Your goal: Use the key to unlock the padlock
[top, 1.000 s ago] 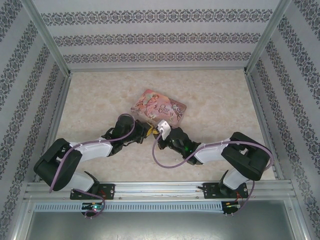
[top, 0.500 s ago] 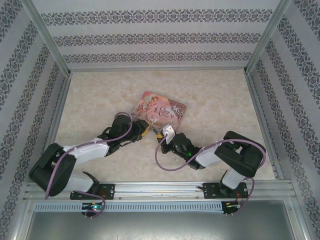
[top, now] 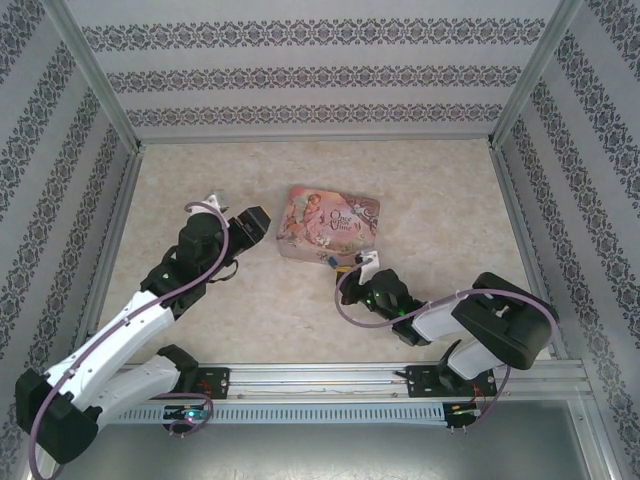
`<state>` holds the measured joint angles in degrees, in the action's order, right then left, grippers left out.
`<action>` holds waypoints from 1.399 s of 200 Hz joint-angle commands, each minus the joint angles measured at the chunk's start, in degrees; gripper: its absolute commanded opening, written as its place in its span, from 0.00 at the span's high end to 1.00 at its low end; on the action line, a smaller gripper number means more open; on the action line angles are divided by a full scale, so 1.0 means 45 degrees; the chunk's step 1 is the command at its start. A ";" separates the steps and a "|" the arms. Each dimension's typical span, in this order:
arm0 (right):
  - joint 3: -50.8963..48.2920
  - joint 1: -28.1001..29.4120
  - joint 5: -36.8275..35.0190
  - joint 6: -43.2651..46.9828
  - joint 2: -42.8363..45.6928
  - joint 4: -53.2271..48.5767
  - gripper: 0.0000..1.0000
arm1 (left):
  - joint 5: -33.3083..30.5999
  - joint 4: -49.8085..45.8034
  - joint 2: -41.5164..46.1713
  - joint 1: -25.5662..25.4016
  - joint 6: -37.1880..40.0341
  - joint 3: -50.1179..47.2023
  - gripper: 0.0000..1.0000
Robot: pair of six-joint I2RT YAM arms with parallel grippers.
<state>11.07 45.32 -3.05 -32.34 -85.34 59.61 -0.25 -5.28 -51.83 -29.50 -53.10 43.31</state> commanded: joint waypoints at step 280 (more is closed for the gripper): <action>-0.0682 -0.2494 0.2220 -0.7866 -0.2240 0.2707 0.62 | -0.2274 -0.0982 -0.0131 0.0356 0.3570 -0.0093 0.20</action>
<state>9.04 34.79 7.38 -68.14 -95.90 70.11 -9.32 -7.40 -52.47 -29.15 -38.92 43.31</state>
